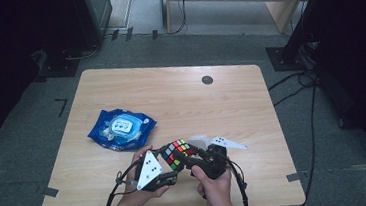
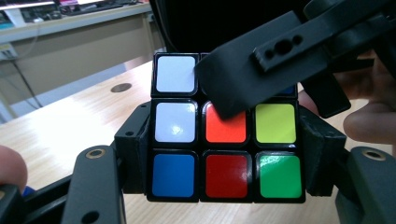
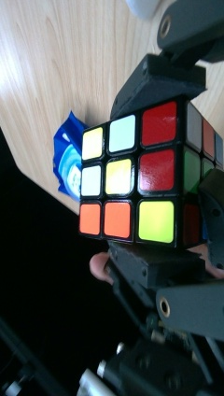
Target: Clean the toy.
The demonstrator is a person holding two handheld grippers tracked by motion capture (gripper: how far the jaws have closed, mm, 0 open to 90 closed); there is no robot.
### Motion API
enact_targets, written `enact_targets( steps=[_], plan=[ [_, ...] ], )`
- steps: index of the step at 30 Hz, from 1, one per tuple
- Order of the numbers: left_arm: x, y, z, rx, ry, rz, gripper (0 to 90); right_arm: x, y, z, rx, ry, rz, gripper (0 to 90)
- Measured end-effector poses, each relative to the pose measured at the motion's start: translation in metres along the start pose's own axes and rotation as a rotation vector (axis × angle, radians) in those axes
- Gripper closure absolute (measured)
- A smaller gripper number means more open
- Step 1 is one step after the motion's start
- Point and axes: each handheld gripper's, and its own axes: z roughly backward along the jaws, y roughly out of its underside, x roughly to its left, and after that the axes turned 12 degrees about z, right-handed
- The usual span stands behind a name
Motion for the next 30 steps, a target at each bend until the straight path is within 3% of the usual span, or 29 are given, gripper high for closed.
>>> enact_targets(
  steps=[9,13,18,21,24,30],
  plan=[
    [0.001,0.0,-0.001,0.035,0.026,-0.024,32.4,-0.003,-0.003,0.001,0.046,0.003,0.016,35.0],
    [-0.001,0.002,-0.001,0.049,0.031,-0.052,28.7,-0.004,-0.007,0.004,0.055,0.017,0.044,35.0],
    [-0.002,0.004,-0.002,0.07,0.035,-0.094,25.0,-0.01,-0.014,0.011,0.049,0.023,0.037,35.0],
    [-0.001,0.006,-0.001,0.08,0.029,-0.132,23.6,-0.014,-0.019,0.017,0.044,0.023,0.036,35.0],
    [0.002,0.007,0.0,0.088,0.016,-0.144,22.4,-0.018,-0.025,0.022,0.059,-0.001,0.041,35.0],
    [0.003,0.01,-0.003,0.098,-0.013,-0.172,19.3,-0.016,-0.029,0.021,0.124,-0.033,0.058,35.0]
  ],
)
